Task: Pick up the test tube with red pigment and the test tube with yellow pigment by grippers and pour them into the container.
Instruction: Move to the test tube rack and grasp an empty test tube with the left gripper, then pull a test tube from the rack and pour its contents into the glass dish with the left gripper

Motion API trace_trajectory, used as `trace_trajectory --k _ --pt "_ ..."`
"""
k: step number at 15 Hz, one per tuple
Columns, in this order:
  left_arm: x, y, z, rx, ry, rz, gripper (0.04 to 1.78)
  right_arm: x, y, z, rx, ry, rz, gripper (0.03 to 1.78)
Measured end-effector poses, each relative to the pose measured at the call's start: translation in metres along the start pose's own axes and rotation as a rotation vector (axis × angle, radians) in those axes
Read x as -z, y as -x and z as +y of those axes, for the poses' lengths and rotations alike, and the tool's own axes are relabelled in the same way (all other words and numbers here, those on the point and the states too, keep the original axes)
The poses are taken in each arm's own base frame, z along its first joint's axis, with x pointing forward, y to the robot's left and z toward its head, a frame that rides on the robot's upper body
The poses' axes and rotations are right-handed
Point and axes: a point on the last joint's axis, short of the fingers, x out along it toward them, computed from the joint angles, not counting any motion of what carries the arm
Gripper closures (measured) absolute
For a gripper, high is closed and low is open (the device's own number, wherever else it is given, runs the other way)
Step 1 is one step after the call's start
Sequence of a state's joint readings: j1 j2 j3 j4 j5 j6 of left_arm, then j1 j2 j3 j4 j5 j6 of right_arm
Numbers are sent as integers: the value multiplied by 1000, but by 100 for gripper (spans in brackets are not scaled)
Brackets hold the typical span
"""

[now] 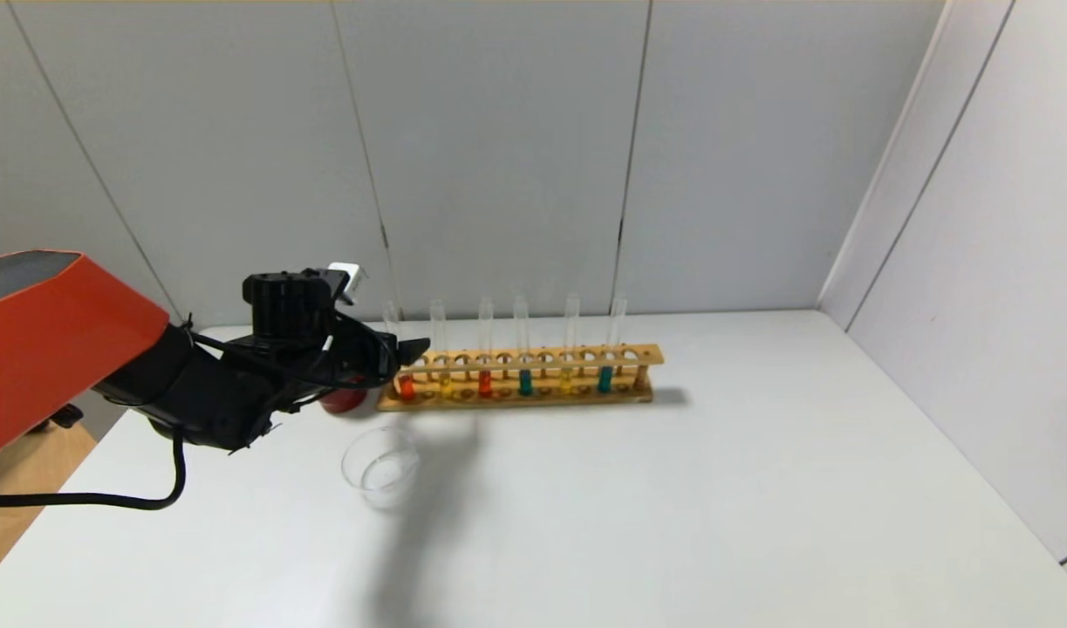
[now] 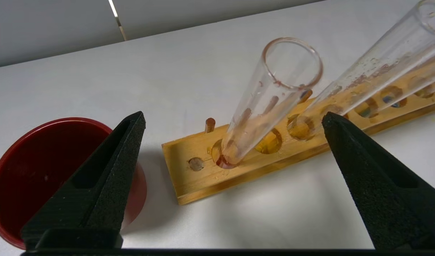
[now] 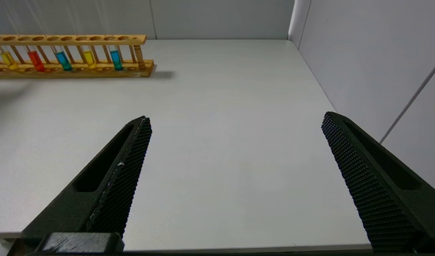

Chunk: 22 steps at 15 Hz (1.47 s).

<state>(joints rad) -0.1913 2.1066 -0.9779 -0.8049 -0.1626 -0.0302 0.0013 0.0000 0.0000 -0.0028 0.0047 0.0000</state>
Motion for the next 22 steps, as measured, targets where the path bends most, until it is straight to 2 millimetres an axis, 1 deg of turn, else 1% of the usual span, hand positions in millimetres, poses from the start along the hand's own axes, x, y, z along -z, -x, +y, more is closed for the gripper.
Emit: trace_trajectory --k 2,3,5,6,7,11,12,13,15,18,20,22 --pt "-1 -7 -1 -38 -4 -9 8 0 0 0 0 0 0 6" --pt "0 -11 -1 -63 -6 -8 12 0 0 0 0 0 0 6" --pt "3 -15 -3 -66 -7 -1 29 0 0 0 0 0 0 6" --pt "3 -16 -5 -64 -9 0 40 0 0 0 1 0 0 6" --pt "4 -16 -6 -62 -10 1 55 0 0 0 0 0 0 6" --pt "3 -16 -11 -49 -12 3 127 0 0 0 1 0 0 6" --pt "2 -16 -14 -45 -15 0 141 0 0 0 0 0 0 6" --pt "1 -16 -15 -45 -17 -2 148 0 0 0 0 0 0 6" --pt "-1 -14 -17 -42 -18 -4 149 0 0 0 0 0 0 6" --pt "-10 -7 -19 -43 -20 -21 149 0 0 0 0 0 0 6" --pt "-21 1 -20 -43 -21 -28 149 0 0 0 0 0 0 6" --pt "-36 10 -21 -46 -21 -48 149 0 0 0 0 0 0 6"
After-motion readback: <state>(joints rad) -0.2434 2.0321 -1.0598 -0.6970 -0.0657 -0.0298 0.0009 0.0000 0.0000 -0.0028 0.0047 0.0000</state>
